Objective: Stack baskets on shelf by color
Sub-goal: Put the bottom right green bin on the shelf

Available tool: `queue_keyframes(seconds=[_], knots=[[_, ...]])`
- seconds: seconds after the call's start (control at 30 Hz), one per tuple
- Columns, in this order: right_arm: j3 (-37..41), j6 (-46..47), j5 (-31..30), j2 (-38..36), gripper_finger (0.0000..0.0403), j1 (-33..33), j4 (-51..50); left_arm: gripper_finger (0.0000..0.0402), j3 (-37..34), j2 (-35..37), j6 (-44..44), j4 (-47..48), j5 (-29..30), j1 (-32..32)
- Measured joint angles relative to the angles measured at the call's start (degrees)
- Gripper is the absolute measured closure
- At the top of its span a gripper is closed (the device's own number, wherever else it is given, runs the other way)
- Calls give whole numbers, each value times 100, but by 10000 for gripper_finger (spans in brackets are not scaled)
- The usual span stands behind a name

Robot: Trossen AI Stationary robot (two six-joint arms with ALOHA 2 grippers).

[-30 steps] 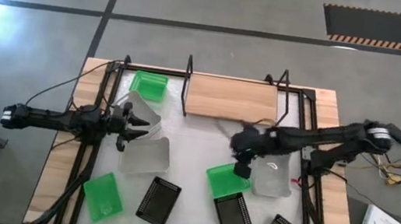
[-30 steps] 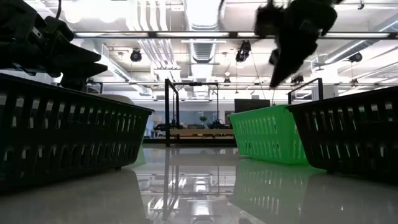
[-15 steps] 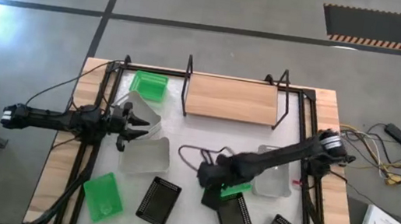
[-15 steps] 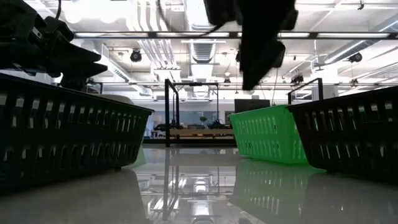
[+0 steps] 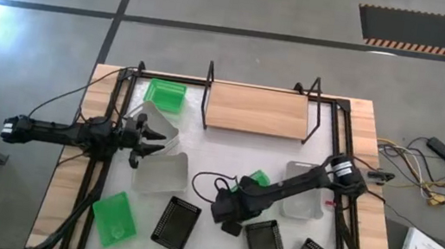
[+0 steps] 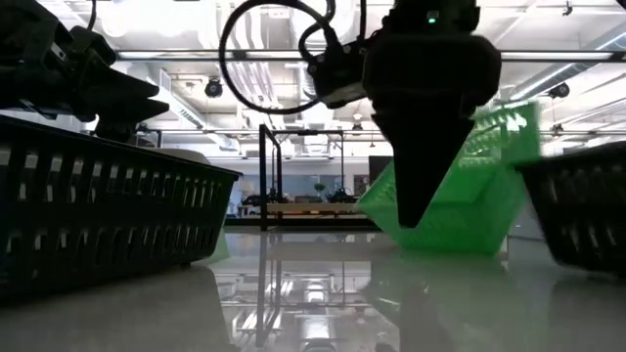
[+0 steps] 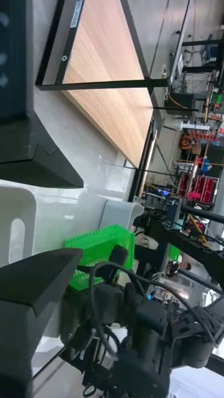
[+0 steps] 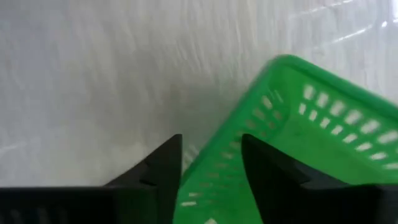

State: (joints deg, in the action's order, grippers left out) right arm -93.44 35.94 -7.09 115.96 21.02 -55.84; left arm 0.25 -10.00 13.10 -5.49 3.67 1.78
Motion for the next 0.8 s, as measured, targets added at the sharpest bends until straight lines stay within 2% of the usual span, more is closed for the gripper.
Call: queue_keyframes(seconds=[0.2,0.37,0.63,0.8], knots=[[-5,-401,-49,7,332,0,-153,249,0,0,0,2,0,-1],[5,-1481,-64,-322,382,-4,-280,249,0,0,0,-1,1,0],[72,-3049,-115,-1169,393,-2,-393,249,0,0,0,-1,0,0],[85,-3841,-856,-1853,393,-159,-282,249,0,0,0,1,2,-1]])
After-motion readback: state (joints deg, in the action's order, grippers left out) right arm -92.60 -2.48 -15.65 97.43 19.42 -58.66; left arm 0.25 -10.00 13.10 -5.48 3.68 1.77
